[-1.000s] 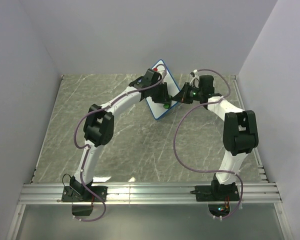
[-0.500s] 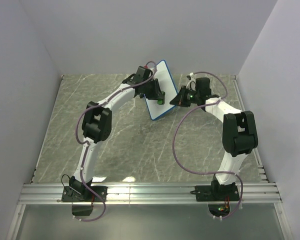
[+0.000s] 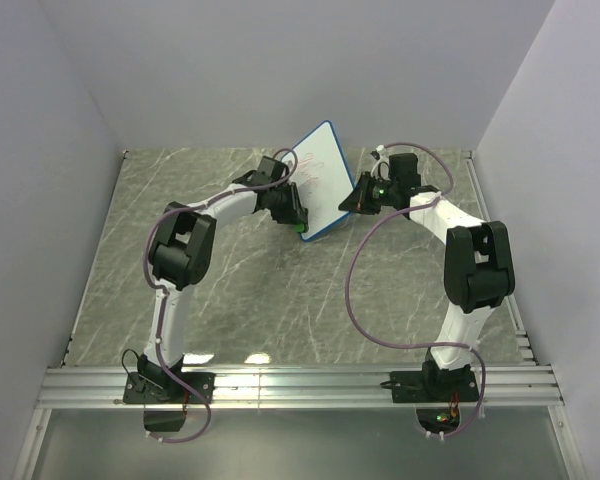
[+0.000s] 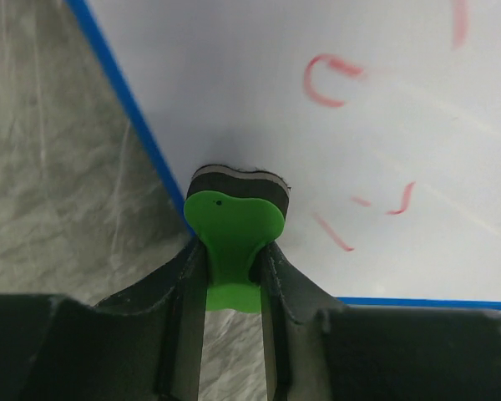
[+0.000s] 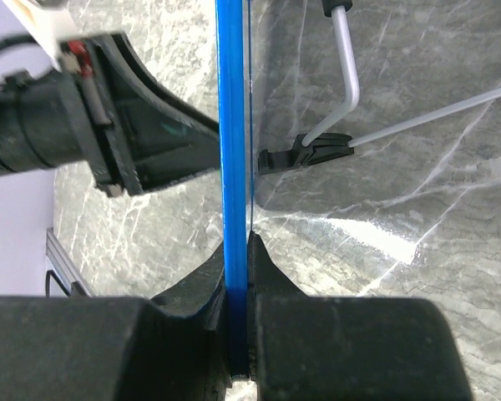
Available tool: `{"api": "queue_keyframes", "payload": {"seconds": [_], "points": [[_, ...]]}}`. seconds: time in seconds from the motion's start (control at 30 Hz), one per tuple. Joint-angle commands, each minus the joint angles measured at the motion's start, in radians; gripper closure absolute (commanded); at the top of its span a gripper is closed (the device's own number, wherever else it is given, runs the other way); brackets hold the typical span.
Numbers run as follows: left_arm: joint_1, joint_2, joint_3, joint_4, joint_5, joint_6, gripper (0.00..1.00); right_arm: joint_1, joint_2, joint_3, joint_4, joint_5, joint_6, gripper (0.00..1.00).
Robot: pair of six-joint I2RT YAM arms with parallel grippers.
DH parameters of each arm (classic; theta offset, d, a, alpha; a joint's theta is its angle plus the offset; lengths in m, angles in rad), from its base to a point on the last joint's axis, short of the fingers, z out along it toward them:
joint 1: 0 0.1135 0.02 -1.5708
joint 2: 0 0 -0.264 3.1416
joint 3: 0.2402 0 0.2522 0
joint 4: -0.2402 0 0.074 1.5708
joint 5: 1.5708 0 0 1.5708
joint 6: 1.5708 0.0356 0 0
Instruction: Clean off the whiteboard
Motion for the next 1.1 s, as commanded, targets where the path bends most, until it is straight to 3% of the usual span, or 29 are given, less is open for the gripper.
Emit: {"api": "queue_keyframes", "payload": {"seconds": [0.0, 0.13, 0.4, 0.93, 1.07], "points": [[-0.03, -0.006, -0.082, -0.013, -0.006, 0.016, 1.0, 0.062, 0.043, -0.001, -0.17, -0.027, 0.009, 1.0], [-0.046, -0.001, -0.048, -0.014, 0.007, 0.02, 1.0, 0.064, 0.041, -0.005, -0.157, -0.032, 0.02, 1.0], [-0.091, 0.052, 0.159, -0.05, 0.072, -0.01, 1.0, 0.064, 0.035, -0.017, -0.168, -0.028, 0.009, 1.0], [-0.126, 0.002, 0.176, 0.193, 0.292, -0.151, 1.0, 0.065, 0.043, -0.018, -0.17, -0.038, 0.009, 1.0], [-0.128, 0.015, 0.208, 0.171, 0.264, -0.151, 1.0, 0.065, 0.038, -0.015, -0.177, -0.038, 0.005, 1.0]]}}
